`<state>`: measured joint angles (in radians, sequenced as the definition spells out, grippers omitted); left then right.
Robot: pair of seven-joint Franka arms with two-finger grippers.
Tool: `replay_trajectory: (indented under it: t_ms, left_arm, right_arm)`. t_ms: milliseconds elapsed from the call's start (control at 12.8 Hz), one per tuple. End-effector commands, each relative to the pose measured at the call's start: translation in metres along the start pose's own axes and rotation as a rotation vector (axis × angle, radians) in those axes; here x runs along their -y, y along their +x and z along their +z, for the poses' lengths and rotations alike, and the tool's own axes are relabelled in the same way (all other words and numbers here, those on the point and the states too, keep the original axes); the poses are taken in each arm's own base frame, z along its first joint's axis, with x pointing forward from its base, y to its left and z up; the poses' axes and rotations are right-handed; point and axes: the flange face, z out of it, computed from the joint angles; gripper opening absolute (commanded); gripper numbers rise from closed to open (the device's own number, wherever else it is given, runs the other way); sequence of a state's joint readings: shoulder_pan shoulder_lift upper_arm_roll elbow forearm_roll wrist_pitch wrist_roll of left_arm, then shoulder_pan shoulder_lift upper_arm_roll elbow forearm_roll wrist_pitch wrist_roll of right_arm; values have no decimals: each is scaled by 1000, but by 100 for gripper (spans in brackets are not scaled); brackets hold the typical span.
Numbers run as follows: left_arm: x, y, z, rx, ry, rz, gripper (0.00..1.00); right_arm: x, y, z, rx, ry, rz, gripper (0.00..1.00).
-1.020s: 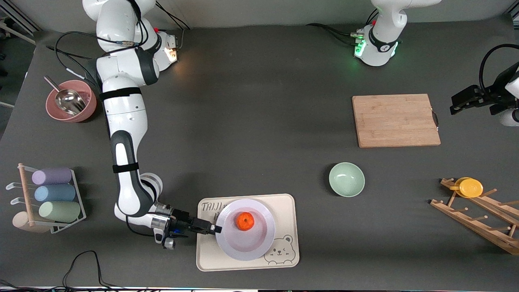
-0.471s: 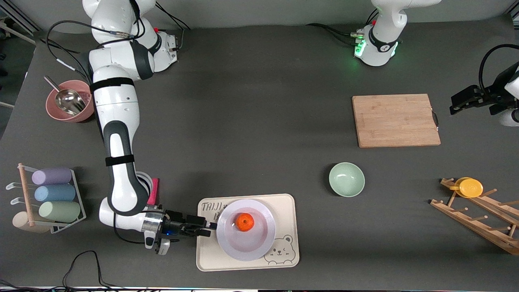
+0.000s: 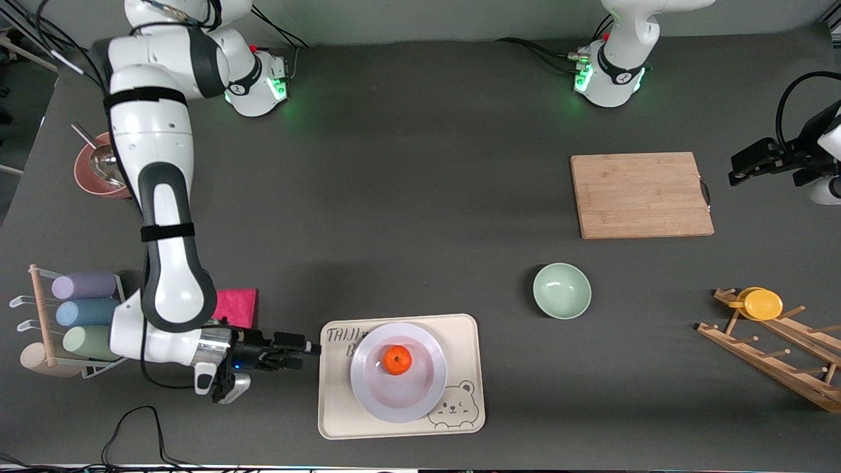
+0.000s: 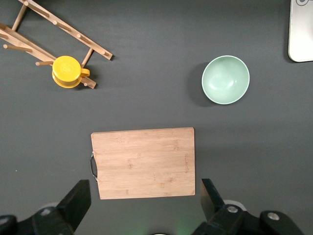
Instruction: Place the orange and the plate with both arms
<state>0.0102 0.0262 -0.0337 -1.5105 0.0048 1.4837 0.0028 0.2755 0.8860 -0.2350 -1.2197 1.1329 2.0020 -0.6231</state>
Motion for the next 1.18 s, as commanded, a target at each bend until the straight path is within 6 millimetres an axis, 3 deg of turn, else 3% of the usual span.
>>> replay_trajectory:
  t_ms: [0,706,1020,1098]
  left_arm:
    - [-2,-4,-3,5,-7,13,100]
    - [-5,-1,4,-4,-9,22,100]
    - [-9,-1,7,-1,-7,29,100]
    - [-9,-1,9,1,-7,29,100]
  right_arm:
    - [35,-35,-40,78,-91,30,100]
    - [129,-114,-187,296,-518,5,100]
    - [157,-146,-262,307,-639,119,100]
    - [156,-151,-280,311,-669,129,100]
